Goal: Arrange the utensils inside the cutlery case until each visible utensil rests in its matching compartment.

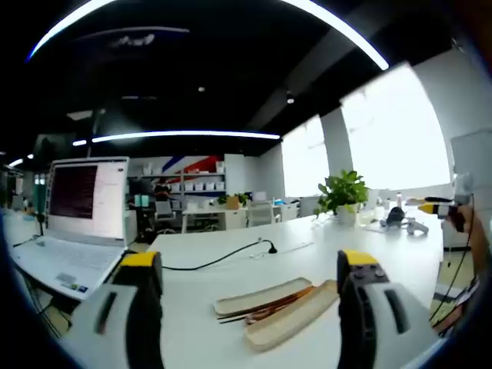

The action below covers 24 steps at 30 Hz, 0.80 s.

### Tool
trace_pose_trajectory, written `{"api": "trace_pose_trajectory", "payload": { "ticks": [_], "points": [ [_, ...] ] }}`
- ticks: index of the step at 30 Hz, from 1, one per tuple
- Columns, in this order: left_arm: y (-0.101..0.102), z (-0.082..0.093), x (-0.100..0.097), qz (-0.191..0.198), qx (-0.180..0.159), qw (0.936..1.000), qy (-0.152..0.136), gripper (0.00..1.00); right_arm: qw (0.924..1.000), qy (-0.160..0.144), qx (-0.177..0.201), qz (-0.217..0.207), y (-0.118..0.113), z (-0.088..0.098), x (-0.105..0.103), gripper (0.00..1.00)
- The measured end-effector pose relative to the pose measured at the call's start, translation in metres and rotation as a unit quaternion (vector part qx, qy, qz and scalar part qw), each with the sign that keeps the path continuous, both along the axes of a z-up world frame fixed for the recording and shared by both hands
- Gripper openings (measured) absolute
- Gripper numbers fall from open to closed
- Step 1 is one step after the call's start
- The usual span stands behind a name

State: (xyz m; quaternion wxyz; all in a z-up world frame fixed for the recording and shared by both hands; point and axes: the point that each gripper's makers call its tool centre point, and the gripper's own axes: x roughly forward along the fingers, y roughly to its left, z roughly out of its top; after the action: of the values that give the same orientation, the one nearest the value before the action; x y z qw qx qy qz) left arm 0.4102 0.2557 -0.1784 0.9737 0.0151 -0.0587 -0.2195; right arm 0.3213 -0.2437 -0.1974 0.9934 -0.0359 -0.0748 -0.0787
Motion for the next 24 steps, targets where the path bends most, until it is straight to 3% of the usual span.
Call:
{"api": "trace_pose_trajectory", "payload": {
  "ticks": [6,15,24],
  "points": [
    [0.005,0.004,0.000,0.010,-0.001,0.9999,-0.007,1.00,0.9999,0.000,-0.010,0.011,0.004,0.000,0.005,0.90],
    [0.011,-0.004,-0.003,0.014,-0.002,0.9999,0.006,1.00,0.9995,0.010,-0.023,0.017,0.011,-0.003,0.002,0.90],
    [0.003,-0.015,-0.002,0.008,-0.002,0.9996,0.025,1.00,0.9997,0.010,-0.011,0.019,0.006,-0.006,-0.004,0.87]
  ]
}}
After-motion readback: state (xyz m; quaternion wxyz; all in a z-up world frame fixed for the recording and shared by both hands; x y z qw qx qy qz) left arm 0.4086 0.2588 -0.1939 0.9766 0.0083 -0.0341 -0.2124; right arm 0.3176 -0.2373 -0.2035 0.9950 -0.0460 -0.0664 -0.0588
